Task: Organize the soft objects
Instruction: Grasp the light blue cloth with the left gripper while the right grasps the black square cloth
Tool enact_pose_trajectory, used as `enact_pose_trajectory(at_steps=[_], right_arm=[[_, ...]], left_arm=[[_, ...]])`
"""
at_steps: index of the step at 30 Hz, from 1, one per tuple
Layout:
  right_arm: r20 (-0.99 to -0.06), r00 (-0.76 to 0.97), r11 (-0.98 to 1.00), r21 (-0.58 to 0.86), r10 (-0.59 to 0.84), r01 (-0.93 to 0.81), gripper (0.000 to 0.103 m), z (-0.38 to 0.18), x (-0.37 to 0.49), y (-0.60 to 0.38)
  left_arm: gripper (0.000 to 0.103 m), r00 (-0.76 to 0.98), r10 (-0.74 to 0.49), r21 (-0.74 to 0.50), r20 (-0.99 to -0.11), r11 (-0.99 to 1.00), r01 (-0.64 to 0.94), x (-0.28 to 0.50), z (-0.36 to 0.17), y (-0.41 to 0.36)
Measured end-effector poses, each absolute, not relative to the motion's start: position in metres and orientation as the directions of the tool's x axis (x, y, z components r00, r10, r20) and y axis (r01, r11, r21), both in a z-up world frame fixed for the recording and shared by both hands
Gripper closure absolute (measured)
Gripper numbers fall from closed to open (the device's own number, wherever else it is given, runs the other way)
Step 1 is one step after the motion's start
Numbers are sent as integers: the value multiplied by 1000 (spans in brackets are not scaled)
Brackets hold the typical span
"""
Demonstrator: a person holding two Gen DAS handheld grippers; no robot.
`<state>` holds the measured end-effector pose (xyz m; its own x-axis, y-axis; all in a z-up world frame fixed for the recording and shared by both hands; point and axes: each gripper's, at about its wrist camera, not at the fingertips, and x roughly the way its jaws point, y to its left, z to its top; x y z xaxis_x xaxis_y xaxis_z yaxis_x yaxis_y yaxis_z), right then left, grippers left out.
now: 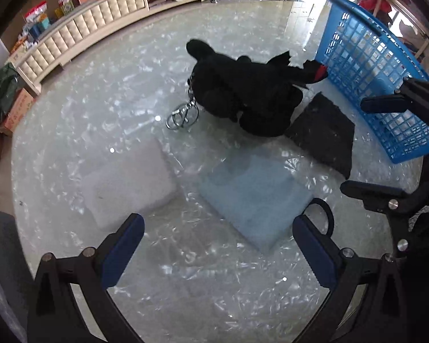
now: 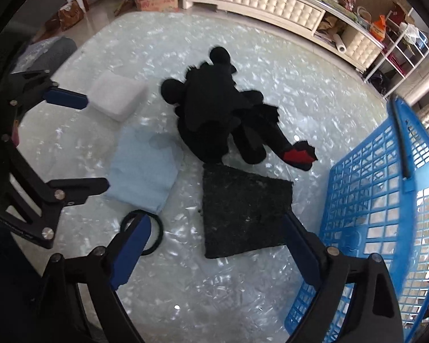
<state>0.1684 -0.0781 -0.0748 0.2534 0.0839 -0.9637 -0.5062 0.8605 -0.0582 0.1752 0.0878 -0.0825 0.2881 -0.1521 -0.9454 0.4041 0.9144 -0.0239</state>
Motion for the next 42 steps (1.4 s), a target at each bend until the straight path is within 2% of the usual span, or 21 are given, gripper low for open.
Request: enact_pose_trajectory(at_steps=[9,13,19,21,26,29,31,32,34,35,37,39,42], right_arm=[[-973,229,904,-61,41,-423,11,-105,187,-89],[-977,209,913,-47,43,-406,18,-116,191,-92],[-977,204,922,-24,60,-386,20,-127,199,-97],[-977,205,923,-20,64,-383,20,-128,200,-98],[-976,209,921,-25,62,-389,20,-130,201,-97],[-973,221,924,-20,70,-383,23,-131,199,-100],[-969,235,925,-20,75,-380,32,-128,193,-103],[-968,239,925,-20,77,-378,35,-127,193,-104],[-966,248,927,-24,75,-374,50,-125,192,-107],[-965,250,927,-27,73,-374,53,-123,191,-107],[-965,255,925,-36,67,-379,64,-121,189,-109],[-963,263,922,-51,57,-384,74,-118,186,-107],[-962,272,917,-82,30,-391,86,-116,181,-105]], left_arm=[[0,269,-161,-47,-949,921,386,187,-98,85],[0,232,-182,-82,-955,919,385,193,-105,80],[0,216,-154,-57,-964,916,396,203,-119,71],[4,209,-138,-45,-968,916,398,205,-127,70],[7,232,-116,-18,-966,922,388,210,-132,67],[17,228,-117,-21,-967,923,385,213,-132,64],[42,225,-119,-22,-967,919,393,212,-128,61],[49,225,-126,-24,-966,912,409,209,-124,57],[66,225,-145,-35,-964,902,431,206,-119,48],[69,221,-148,-39,-964,901,432,206,-118,46],[84,215,-154,-50,-964,905,423,207,-116,44],[93,210,-173,-72,-962,906,418,208,-116,44],[97,197,-206,-111,-958,907,405,209,-115,46]])
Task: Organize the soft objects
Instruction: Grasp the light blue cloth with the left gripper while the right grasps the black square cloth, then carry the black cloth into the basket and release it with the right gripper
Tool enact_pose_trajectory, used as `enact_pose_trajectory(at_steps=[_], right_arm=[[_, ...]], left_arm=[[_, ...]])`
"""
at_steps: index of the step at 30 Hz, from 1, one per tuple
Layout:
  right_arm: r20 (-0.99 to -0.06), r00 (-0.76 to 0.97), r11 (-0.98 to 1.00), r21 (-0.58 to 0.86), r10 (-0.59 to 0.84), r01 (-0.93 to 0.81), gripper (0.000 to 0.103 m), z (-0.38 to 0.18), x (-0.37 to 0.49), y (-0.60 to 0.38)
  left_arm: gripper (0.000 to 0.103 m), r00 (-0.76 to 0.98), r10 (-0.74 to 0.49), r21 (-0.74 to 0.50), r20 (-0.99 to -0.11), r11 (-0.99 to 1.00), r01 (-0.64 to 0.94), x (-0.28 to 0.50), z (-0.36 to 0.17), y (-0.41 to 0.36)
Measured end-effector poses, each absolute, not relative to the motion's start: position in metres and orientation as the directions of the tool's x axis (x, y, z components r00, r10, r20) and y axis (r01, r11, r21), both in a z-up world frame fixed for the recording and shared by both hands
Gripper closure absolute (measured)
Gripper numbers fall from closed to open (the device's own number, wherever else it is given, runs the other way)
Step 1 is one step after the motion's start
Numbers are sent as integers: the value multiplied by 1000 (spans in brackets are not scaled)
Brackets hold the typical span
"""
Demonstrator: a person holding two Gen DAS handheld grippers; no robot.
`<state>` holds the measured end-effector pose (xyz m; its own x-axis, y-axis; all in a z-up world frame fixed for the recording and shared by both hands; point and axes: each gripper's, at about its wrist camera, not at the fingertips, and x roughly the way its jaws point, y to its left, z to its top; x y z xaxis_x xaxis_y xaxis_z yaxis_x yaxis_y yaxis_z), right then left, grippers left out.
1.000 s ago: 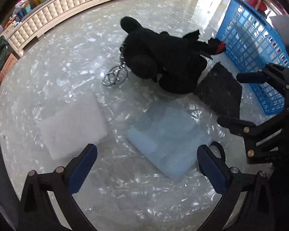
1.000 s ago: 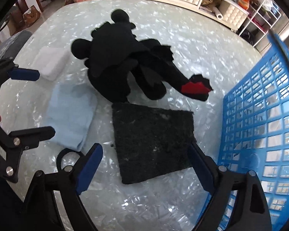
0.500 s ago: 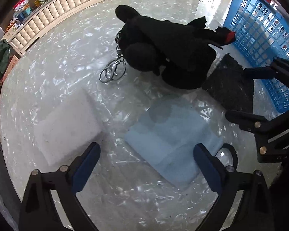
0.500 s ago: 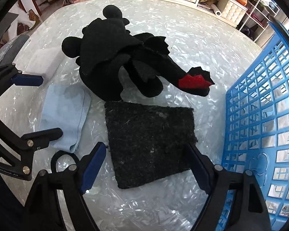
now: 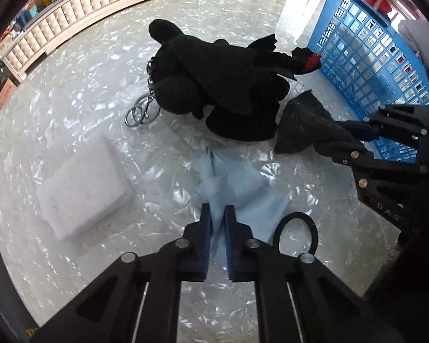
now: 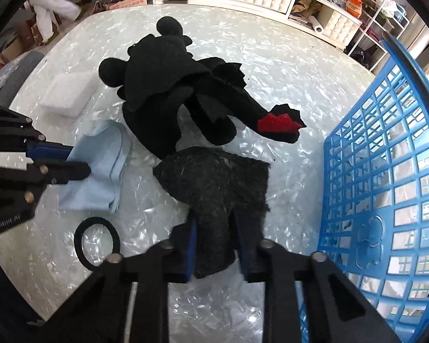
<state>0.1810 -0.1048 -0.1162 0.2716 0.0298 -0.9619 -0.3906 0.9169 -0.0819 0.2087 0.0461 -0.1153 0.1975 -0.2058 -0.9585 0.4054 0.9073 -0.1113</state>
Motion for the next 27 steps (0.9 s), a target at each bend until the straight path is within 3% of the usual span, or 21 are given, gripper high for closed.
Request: enact_pose_trajectory(at_steps=[9,27], right_arm=[[-960,273,920,-52,61,-387,90,-92,165,-104],[-924,370,905,-69,101,-419,90,9,124,-118]], left_arm=[[98,199,-227,-142,-953,919,367,194,-107,69],[98,352,-293,-119,-889,890,440,151,-11,62]])
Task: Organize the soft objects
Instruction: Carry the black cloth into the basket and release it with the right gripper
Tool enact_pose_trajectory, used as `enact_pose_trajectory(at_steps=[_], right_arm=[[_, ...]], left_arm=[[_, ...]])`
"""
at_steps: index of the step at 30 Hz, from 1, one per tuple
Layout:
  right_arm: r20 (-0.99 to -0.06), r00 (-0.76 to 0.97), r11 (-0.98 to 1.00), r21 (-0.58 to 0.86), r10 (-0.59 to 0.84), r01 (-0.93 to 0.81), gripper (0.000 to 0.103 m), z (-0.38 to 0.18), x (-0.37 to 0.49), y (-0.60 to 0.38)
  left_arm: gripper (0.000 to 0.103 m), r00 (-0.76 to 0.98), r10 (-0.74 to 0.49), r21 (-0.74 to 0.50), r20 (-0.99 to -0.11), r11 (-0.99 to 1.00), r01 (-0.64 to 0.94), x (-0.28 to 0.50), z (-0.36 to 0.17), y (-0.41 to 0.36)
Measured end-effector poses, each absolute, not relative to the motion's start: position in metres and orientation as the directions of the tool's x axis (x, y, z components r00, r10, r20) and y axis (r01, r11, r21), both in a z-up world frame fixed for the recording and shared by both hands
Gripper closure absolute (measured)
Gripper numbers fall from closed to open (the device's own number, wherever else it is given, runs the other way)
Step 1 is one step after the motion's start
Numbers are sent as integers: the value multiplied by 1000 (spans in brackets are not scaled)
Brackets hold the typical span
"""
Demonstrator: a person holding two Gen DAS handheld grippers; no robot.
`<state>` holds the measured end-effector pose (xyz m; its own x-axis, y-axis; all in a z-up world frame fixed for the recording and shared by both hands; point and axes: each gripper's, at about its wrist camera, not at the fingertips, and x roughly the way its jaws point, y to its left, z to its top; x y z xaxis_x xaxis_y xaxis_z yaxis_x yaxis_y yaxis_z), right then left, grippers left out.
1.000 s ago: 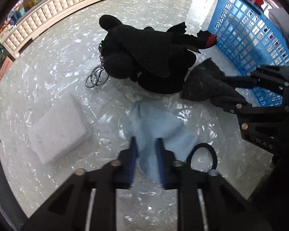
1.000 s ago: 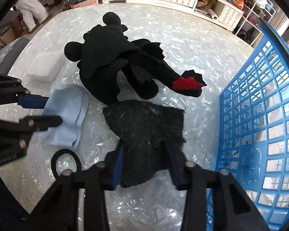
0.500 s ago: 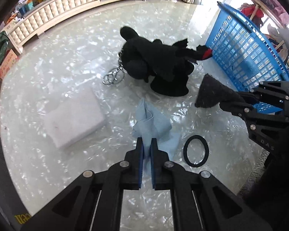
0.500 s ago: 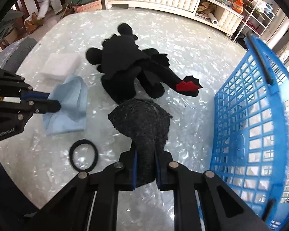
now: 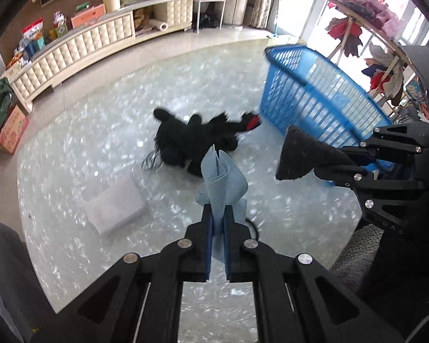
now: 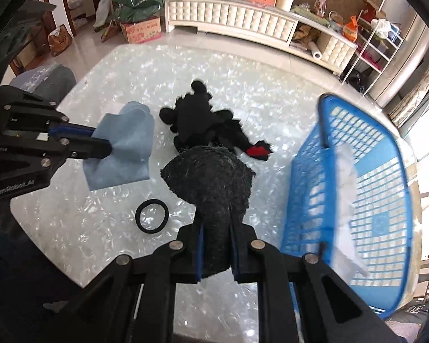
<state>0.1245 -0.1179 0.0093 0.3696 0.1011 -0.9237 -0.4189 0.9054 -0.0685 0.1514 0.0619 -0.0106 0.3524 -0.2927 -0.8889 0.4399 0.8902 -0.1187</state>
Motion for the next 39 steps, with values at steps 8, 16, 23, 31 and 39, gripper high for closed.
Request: enact_pose_trajectory(at_steps=[8,16,23,31,39], right_arm=[[-896,432,916,-87,99,-391,90,47,112,-145],[-883,465,935,-105,70,-340,90,62,112,-180],[-872,490,954,-132,17,-268,90,58,122,-213],[-896,442,967,-137,-29,-214,90,33,142,-244],[-939,336,975,-137,-70,-178,90,-15,164,-260]], left_arm=[[98,413,-336,-101,-846,863,495,153,36,33],[98,433,-365,-69,-824,824,562,166,58,-14],[98,423,-404,-67,-811,782,620,176,69,-53],[98,393,-399,-61,-828,761,646,185,60,-71],[98,361,-384,-78,-850,769,635,202,47,-77]])
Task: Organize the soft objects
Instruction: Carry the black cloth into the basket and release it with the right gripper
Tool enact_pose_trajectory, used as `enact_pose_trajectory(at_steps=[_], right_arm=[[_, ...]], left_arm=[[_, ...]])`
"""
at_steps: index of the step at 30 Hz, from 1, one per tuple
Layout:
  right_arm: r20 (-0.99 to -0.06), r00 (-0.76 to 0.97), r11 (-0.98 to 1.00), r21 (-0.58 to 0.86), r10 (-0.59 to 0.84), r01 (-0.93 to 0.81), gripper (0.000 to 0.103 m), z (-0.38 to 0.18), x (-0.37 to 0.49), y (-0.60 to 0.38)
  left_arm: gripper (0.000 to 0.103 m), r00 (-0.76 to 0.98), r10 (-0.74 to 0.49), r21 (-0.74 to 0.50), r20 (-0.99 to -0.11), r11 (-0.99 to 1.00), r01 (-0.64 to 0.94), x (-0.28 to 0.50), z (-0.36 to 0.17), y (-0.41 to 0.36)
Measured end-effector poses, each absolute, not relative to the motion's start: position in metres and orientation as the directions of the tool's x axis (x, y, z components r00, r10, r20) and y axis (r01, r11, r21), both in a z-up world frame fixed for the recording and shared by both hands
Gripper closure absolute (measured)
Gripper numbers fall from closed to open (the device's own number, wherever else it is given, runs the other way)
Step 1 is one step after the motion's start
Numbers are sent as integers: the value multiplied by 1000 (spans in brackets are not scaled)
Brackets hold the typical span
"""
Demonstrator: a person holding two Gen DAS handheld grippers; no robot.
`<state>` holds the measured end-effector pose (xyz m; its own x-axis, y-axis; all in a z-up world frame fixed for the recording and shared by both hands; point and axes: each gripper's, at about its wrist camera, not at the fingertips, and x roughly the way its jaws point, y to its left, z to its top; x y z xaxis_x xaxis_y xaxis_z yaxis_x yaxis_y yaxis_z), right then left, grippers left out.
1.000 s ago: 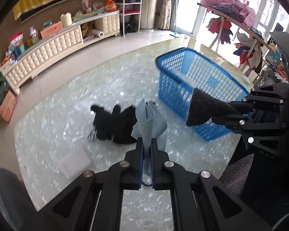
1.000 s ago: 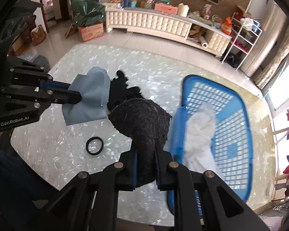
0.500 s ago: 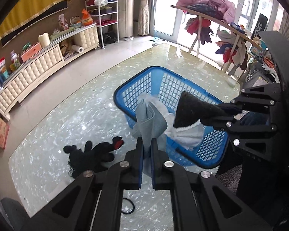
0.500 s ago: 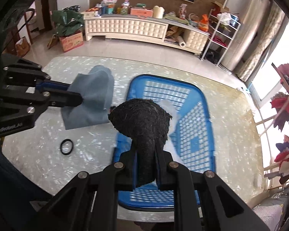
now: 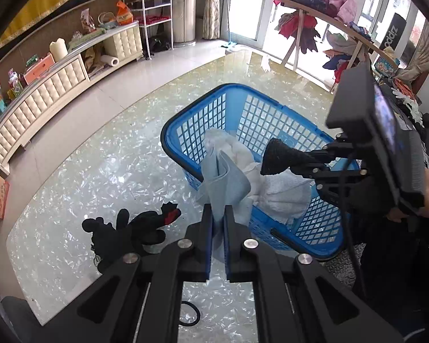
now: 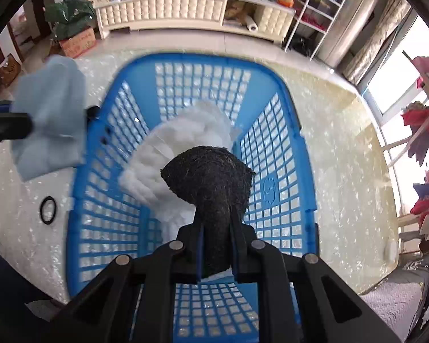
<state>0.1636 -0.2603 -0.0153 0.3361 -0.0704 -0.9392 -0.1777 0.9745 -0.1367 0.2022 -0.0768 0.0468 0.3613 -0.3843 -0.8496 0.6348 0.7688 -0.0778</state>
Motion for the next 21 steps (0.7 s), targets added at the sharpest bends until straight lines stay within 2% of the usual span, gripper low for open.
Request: enact_pose_trajectory(at_steps=[8,12,14,16,17,19,21], right_arm=[[-954,287,976,-139,-87,-165,88,-32,172,-263],[-953,285,975,-151,-100,-162,79,-33,169,-263],[-954,282,976,-148,-99,-160,70,-34,169,-264],[-951,287,974,-161,-111,-157,52,-34,168,-268],[-947,299,972,-173,-119,-160,47,-32,166,-268],[-936,326,966,-193,-129,-171,23,-28,161,-268],[-925,356,962,-206,-131,-179,15,-21,155,-266]], left_arm=[[98,343,-380,-85,-859,766,637,207,42,-79],[98,345,-382,-86,-857,767,636,206,43,-78],[98,346,-384,-87,-856,766,637,206,43,-78],[98,350,-384,-83,-855,765,638,204,44,-78],[98,351,-384,-81,-854,765,639,204,45,-78],[98,356,-385,-78,-852,765,640,202,46,-79],[98,358,-386,-76,-851,763,642,201,48,-81]])
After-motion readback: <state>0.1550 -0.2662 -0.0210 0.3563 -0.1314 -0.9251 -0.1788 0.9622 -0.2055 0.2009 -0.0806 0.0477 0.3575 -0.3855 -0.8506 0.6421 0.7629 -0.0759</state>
